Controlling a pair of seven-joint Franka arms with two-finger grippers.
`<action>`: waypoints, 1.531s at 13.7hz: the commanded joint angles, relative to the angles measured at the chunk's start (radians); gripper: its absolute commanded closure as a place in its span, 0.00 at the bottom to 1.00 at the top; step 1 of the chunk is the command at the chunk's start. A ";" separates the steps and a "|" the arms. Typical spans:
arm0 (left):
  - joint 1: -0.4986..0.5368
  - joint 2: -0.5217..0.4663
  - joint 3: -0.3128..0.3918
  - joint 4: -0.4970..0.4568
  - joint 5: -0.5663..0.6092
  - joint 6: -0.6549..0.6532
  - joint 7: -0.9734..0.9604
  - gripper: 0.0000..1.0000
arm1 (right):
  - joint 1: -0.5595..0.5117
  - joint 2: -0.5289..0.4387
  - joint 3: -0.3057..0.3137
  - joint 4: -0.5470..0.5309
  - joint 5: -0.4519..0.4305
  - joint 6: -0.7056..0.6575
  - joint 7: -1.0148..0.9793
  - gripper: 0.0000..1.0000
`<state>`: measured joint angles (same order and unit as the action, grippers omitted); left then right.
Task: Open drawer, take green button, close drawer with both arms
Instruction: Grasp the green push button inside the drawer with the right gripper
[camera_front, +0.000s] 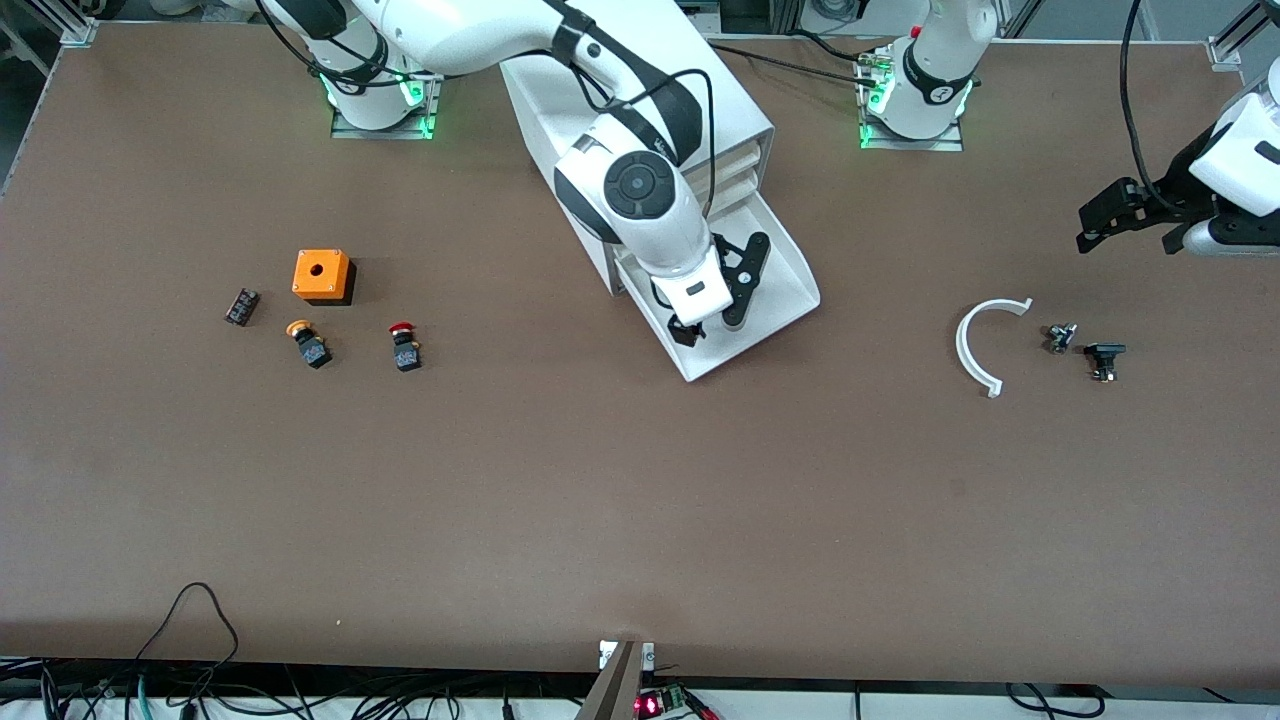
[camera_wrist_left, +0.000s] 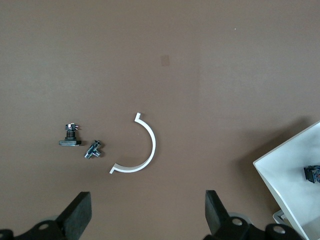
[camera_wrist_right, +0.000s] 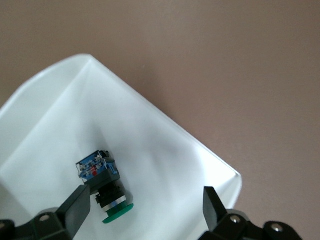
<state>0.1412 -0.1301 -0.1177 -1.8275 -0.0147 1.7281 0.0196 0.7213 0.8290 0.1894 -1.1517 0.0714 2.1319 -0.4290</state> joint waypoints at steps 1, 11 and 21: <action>-0.008 0.012 0.004 0.022 0.030 -0.012 -0.015 0.00 | 0.029 0.036 0.001 0.044 -0.045 -0.017 -0.037 0.00; -0.008 0.013 0.003 0.024 0.030 -0.010 -0.015 0.00 | 0.078 0.055 -0.011 0.043 -0.070 -0.067 -0.149 0.00; -0.008 0.017 0.003 0.030 0.030 -0.010 -0.015 0.00 | 0.115 0.098 -0.014 0.047 -0.122 -0.061 -0.159 0.22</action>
<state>0.1412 -0.1268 -0.1177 -1.8244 -0.0146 1.7286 0.0171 0.8102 0.9112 0.1795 -1.1409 -0.0255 2.0878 -0.5797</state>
